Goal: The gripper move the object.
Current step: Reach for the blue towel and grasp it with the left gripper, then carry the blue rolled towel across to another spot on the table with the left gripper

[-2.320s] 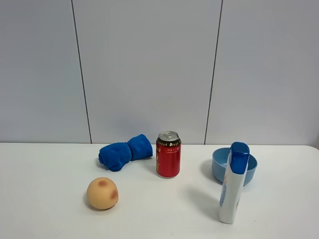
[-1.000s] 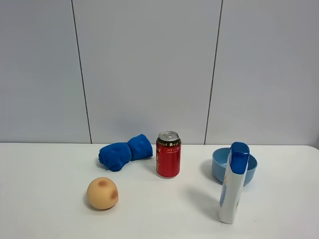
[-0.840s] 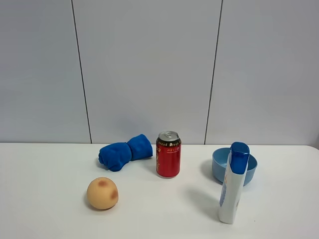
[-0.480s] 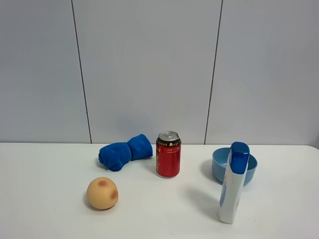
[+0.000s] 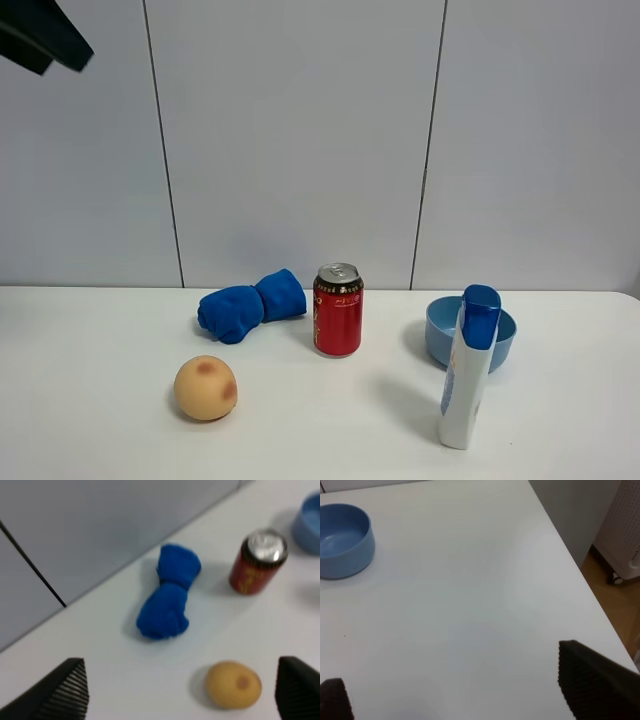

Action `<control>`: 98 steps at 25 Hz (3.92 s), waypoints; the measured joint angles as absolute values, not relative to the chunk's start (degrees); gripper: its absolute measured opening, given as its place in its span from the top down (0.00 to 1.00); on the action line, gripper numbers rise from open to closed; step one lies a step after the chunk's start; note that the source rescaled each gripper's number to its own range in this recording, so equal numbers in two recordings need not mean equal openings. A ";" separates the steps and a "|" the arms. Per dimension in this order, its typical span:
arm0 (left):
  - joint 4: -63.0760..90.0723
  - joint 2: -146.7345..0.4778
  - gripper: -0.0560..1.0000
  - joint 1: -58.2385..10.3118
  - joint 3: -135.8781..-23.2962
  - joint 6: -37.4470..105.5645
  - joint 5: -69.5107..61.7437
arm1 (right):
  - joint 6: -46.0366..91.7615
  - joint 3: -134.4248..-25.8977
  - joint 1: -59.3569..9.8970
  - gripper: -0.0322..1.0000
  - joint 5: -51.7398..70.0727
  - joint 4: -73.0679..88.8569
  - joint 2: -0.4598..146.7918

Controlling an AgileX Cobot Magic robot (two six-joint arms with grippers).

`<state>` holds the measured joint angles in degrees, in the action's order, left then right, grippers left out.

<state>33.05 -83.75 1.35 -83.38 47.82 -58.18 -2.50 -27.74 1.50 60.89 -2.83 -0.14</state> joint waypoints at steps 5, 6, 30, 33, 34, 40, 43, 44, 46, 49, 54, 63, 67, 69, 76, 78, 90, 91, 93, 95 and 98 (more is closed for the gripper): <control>26.05 -89.69 0.20 -4.28 -83.38 48.25 -56.08 | -2.50 -27.74 1.50 0.00 60.89 -2.83 -0.14; 24.98 -90.83 0.20 -5.44 -83.38 48.25 -55.26 | -2.50 -27.74 1.50 0.00 60.89 -2.83 -0.14; 3.52 -126.85 0.01 -21.35 -122.25 40.70 -67.26 | -2.50 -27.74 1.50 0.00 60.89 -2.83 -0.14; 2.29 -129.84 0.00 -21.35 -122.37 38.86 -66.22 | -2.50 -27.74 1.50 0.00 60.89 -2.83 -0.14; 2.13 -130.78 0.00 -21.35 -122.37 38.20 -65.96 | -2.50 -27.74 1.50 0.00 60.89 -2.83 -0.14; 4.00 -135.62 0.00 -21.35 -122.38 36.36 -64.40 | -2.50 -27.74 1.50 0.00 60.89 -2.83 -0.14; 5.08 -137.80 0.00 -21.35 -122.38 36.16 -62.06 | -2.50 -27.74 1.50 0.00 60.89 -2.83 -0.14; 5.28 -138.30 0.00 -21.35 -122.43 36.16 -61.20 | -2.50 -27.74 1.50 0.00 60.89 -2.83 -0.14; 5.51 -139.15 0.00 -21.35 -122.43 36.16 -59.27 | -2.50 -27.74 1.50 0.00 60.89 -2.83 -0.14; 5.51 -139.98 0.00 -21.35 -122.61 36.16 -57.30 | -2.50 -27.74 1.50 0.00 60.89 -2.83 -0.14; 6.05 -142.05 0.00 -21.35 -122.61 36.16 -56.51 | -2.50 -27.74 1.50 0.00 60.89 -2.83 -0.14; 6.33 -144.00 0.00 -21.35 -122.61 36.14 -53.29 | -2.50 -27.74 1.50 0.00 60.89 -2.83 -0.14; 6.02 -144.25 0.03 -21.35 -122.61 36.39 -52.68 | -2.50 -27.74 1.50 0.00 60.89 -2.83 -0.14; 4.89 -144.25 0.11 -21.42 -122.61 36.38 -52.61 | -2.50 -27.74 1.50 0.00 60.89 -2.83 -0.14; 3.17 -144.25 0.85 -22.71 -122.71 36.38 -53.05 | -2.50 -27.74 1.50 0.00 60.89 -2.83 -0.14; 2.87 -144.25 0.95 -23.31 -122.77 36.38 -53.77 | -2.50 -27.74 1.50 0.00 60.89 -2.83 -0.14; -2.48 -131.06 0.95 -24.82 -122.91 22.99 -63.39 | -2.50 -27.74 1.50 0.00 60.89 -2.83 -0.14; -2.75 -129.41 0.95 -24.82 -122.91 20.62 -64.36 | -2.50 -27.74 1.50 0.00 60.89 -2.83 -0.14; -3.11 -125.14 0.95 -24.82 -122.91 16.44 -66.76 | -2.50 -27.74 1.50 0.00 60.89 -2.83 -0.14; -3.52 -120.95 0.95 -24.82 -122.91 12.61 -68.76 | -2.50 -27.74 1.50 0.00 60.89 -2.83 -0.14; -4.88 -114.42 0.95 -25.56 -122.91 8.04 -69.43 | -2.50 -27.74 1.50 0.00 60.89 -2.83 -0.14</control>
<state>-4.88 -114.42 -25.56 -122.91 8.04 -69.43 -2.50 -27.74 1.50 60.89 -2.83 -0.14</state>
